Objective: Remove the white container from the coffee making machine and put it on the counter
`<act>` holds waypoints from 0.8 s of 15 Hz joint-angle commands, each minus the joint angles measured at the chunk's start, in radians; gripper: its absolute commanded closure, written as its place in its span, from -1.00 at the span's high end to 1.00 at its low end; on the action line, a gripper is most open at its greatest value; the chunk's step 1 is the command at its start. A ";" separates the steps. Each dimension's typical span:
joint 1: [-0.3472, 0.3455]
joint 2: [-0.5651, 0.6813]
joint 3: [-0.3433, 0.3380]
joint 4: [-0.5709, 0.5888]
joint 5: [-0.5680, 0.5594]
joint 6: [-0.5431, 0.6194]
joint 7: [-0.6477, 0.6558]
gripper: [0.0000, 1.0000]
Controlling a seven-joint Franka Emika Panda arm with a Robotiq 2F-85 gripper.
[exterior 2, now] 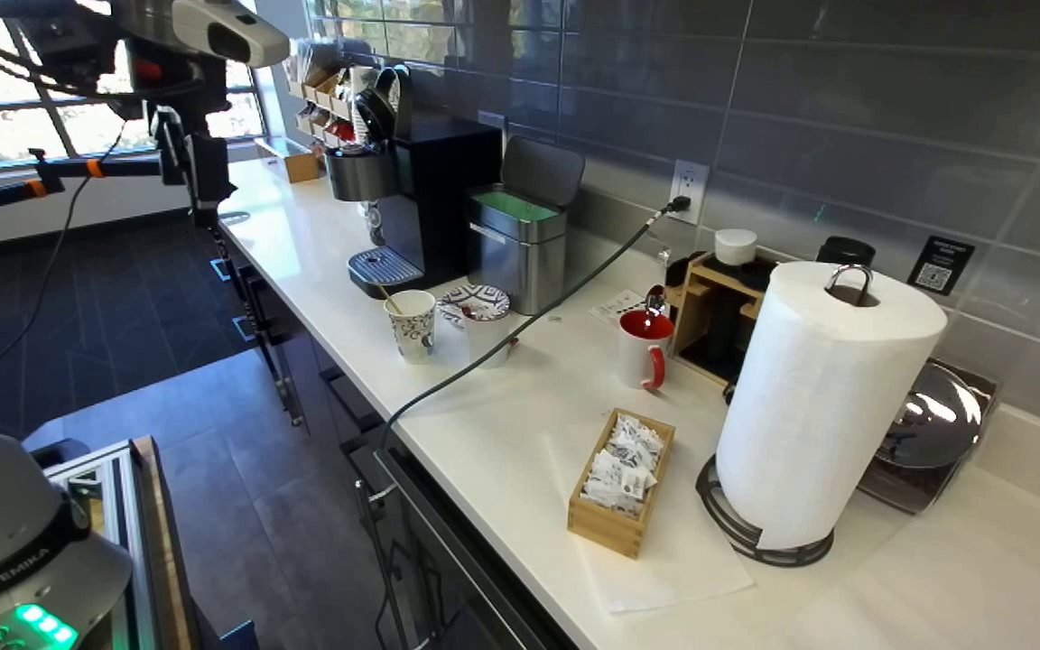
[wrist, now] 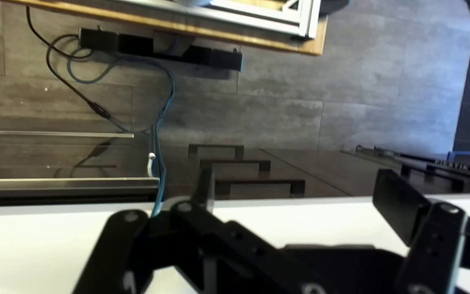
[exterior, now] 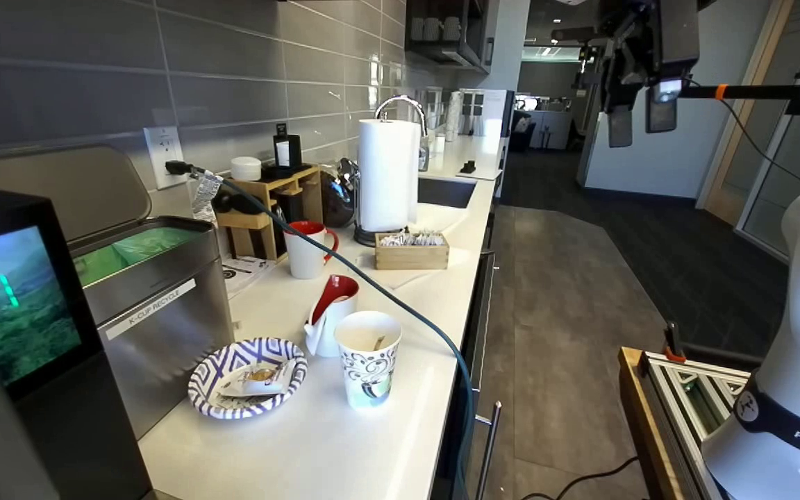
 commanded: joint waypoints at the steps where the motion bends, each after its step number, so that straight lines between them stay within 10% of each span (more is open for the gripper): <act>1: -0.019 0.011 0.105 -0.012 0.105 0.203 0.156 1.00; 8: -0.009 0.037 0.352 0.002 0.017 0.617 0.419 1.00; 12: -0.001 0.112 0.492 0.065 -0.093 0.640 0.548 1.00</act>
